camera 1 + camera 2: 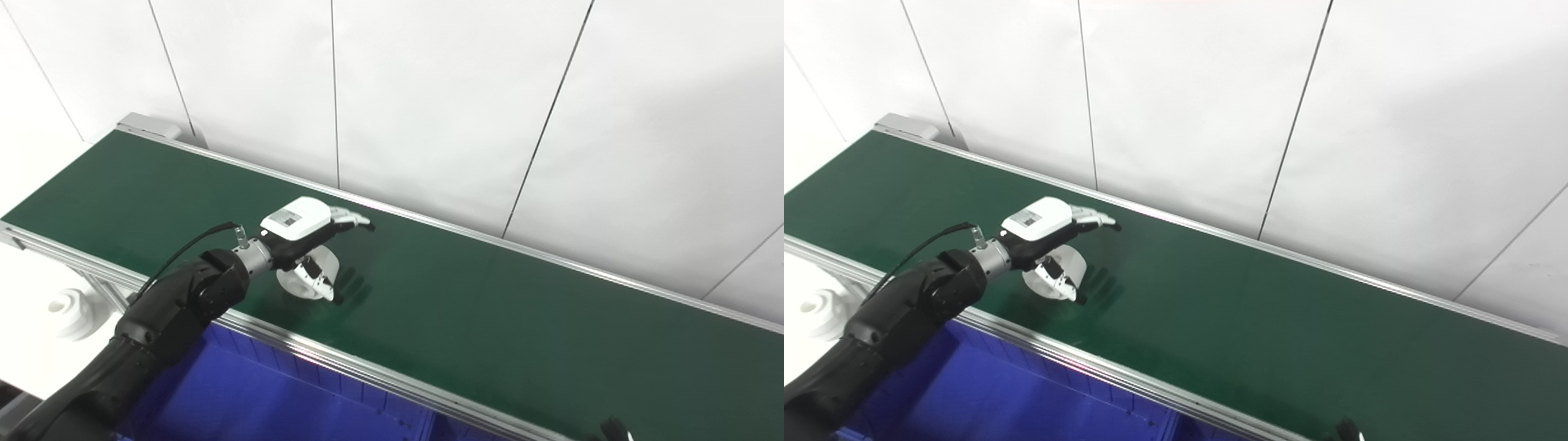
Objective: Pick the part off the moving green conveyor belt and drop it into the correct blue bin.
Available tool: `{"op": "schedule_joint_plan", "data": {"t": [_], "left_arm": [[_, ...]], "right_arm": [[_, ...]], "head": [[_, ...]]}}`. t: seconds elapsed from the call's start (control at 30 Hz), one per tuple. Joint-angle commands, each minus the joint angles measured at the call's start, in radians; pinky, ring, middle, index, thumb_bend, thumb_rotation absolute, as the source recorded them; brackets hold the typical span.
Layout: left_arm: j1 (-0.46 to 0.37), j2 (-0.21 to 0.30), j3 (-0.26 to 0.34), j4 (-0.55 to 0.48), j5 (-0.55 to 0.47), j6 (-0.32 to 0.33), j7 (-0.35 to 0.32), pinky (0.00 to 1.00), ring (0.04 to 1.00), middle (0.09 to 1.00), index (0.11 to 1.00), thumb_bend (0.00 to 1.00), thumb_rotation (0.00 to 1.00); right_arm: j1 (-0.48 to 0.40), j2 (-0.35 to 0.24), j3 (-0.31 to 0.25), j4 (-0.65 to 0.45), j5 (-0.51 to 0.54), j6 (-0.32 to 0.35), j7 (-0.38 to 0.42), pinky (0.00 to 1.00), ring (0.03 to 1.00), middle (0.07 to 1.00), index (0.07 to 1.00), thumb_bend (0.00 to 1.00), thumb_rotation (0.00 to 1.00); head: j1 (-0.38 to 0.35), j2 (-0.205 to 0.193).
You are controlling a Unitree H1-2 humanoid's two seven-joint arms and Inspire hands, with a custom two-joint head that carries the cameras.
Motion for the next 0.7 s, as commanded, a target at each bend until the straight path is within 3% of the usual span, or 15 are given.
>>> {"op": "schedule_joint_plan", "data": {"t": [0.0, 0.17, 0.27, 0.43, 0.53, 0.6, 0.63, 0.67], "left_arm": [[-0.056, 0.042, -0.003, -0.004, -0.015, -0.006, -0.011, 0.8, 0.849, 0.856, 0.85, 0.97, 0.31], [-0.065, 0.059, -0.022, 0.019, -0.004, -0.004, -0.024, 0.8, 0.857, 0.857, 0.846, 0.99, 0.35], [-0.065, 0.064, -0.03, 0.033, 0.03, 0.003, 0.01, 0.76, 0.836, 0.845, 0.834, 0.99, 0.28], [-0.059, 0.05, -0.043, 0.054, 0.148, 0.048, 0.143, 0.68, 0.765, 0.787, 0.792, 0.99, 0.16], [-0.056, 0.035, -0.047, 0.08, 0.206, 0.067, 0.268, 0.64, 0.715, 0.734, 0.742, 0.97, 0.1], [-0.054, 0.019, -0.046, 0.107, 0.23, 0.069, 0.371, 0.54, 0.605, 0.638, 0.663, 0.89, 0.03], [-0.055, 0.014, -0.048, 0.118, 0.24, 0.072, 0.409, 0.49, 0.543, 0.556, 0.594, 0.71, 0.01], [-0.057, 0.011, -0.051, 0.128, 0.247, 0.07, 0.44, 0.46, 0.511, 0.515, 0.558, 0.62, 0.01]], "right_arm": [[0.009, 0.009, 0.002, -0.034, 0.002, -0.011, 0.0, 0.92, 0.923, 0.962, 0.967, 0.75, 1.0], [0.015, 0.012, 0.004, -0.038, 0.003, -0.016, -0.001, 0.92, 0.921, 0.961, 0.97, 0.75, 1.0], [0.016, 0.015, 0.004, -0.04, 0.004, -0.016, -0.002, 0.9, 0.916, 0.957, 0.968, 0.75, 1.0], [0.019, 0.017, 0.003, -0.045, 0.007, -0.01, -0.002, 0.9, 0.918, 0.954, 0.967, 0.77, 1.0], [0.02, 0.018, 0.001, -0.045, 0.011, -0.007, -0.002, 0.9, 0.916, 0.951, 0.966, 0.77, 1.0], [0.021, 0.018, 0.001, -0.048, 0.012, -0.003, -0.001, 0.9, 0.914, 0.949, 0.965, 0.77, 1.0], [0.022, 0.017, 0.001, -0.05, 0.01, -0.002, -0.002, 0.89, 0.913, 0.95, 0.966, 0.78, 1.0], [0.022, 0.017, 0.001, -0.051, 0.01, 0.0, -0.002, 0.89, 0.912, 0.95, 0.967, 0.78, 1.0]], "head": [[0.0, 0.002], [-0.005, 0.006], [-0.006, 0.008], [-0.008, 0.01], [-0.009, 0.012], [-0.008, 0.013], [-0.008, 0.013], [-0.008, 0.014]]}}
